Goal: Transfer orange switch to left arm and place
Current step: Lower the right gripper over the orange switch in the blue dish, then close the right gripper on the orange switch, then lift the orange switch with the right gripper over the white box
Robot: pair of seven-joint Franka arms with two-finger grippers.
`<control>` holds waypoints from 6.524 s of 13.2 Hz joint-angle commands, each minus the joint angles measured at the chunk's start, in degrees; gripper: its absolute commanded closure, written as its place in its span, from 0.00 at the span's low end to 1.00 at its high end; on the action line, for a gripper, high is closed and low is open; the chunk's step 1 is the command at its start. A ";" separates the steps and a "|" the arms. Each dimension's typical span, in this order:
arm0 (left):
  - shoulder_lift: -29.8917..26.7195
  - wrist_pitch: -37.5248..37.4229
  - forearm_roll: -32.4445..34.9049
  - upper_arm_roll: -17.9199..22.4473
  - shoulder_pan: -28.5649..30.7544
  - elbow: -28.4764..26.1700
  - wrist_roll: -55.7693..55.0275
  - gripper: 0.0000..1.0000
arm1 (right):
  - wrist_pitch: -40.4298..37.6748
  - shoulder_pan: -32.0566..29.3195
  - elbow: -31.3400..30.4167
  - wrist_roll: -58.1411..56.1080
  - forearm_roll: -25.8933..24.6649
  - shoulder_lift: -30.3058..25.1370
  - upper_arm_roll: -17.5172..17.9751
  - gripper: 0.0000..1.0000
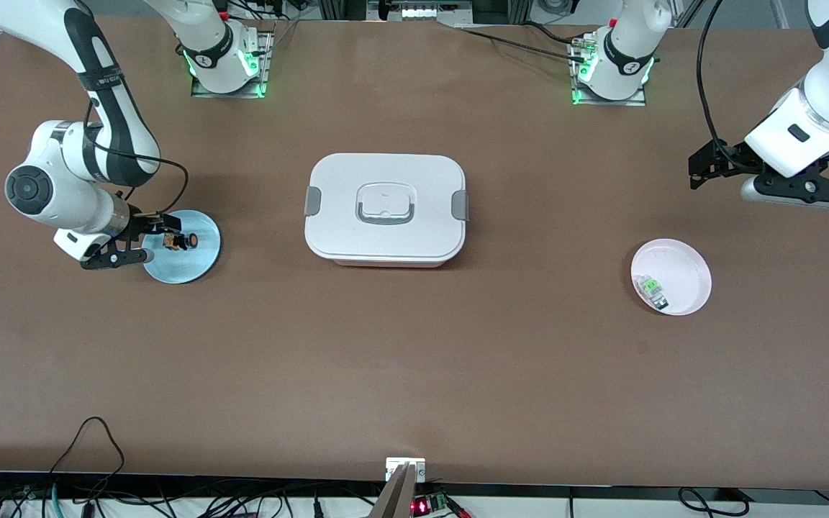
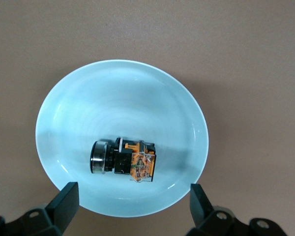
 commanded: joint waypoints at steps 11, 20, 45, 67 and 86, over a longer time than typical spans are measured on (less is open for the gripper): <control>-0.37 -0.91 -0.37 0.07 -0.03 0.48 -0.10 0.00 | 4.46 0.00 -0.68 1.59 3.18 4.35 1.11 0.00; -0.37 -0.91 -0.37 0.07 -0.03 0.48 -0.10 0.00 | 7.10 0.00 -0.68 0.45 3.00 6.46 1.11 0.00; -0.37 -0.91 -0.37 0.07 -0.03 0.48 -0.10 0.00 | 6.49 -0.08 -0.50 0.36 3.18 7.70 1.72 0.50; -0.20 -0.82 -0.63 0.07 -0.03 0.57 -0.10 0.00 | -25.58 0.27 23.56 -10.35 11.62 -3.03 6.90 0.60; 1.55 -10.40 -9.23 0.07 -0.03 1.89 -0.19 0.00 | -29.03 0.27 34.67 -63.66 51.46 -1.19 13.77 0.60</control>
